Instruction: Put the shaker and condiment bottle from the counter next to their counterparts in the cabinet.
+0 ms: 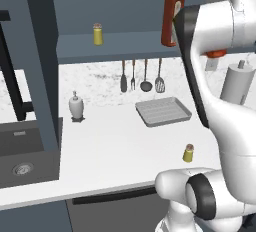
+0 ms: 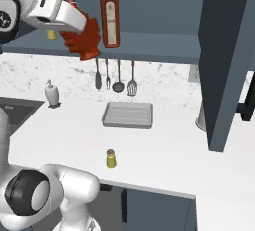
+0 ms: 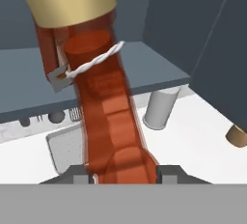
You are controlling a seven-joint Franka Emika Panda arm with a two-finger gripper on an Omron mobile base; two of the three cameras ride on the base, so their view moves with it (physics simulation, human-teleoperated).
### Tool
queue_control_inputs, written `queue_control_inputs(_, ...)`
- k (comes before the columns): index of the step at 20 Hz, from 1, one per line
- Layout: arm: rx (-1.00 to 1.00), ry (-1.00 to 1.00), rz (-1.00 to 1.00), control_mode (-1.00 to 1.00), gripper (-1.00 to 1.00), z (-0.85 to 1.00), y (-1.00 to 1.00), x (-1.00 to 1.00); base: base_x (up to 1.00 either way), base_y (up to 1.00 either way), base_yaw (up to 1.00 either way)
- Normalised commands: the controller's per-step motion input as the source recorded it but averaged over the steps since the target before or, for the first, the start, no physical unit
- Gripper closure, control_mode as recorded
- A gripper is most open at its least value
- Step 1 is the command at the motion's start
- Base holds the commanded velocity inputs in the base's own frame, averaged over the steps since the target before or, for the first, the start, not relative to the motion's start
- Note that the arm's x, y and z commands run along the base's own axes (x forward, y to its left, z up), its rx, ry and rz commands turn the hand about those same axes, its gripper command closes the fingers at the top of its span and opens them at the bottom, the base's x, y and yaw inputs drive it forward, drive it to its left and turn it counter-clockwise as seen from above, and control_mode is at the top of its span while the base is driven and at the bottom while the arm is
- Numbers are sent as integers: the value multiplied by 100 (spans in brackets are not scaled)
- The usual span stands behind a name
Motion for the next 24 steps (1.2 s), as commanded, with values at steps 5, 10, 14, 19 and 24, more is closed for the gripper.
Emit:
queue_control_inputs(5, 0, 0, 11, -100, 100, -1, -53, 46, 0, 0, 0)
queue_control_inputs(10, 1, 6, 9, -100, 100, 0, -23, 54, 0, 0, 0)
queue_control_inputs(14, 1, 3, 7, -100, 100, -22, -7, 22, 0, 0, 0)
queue_control_inputs(19, 3, -17, 4, -100, 100, -2, -45, 11, 0, 0, 0)
queue_control_inputs(24, 1, -7, 2, -100, 100, -15, -14, 6, 0, 0, 0)
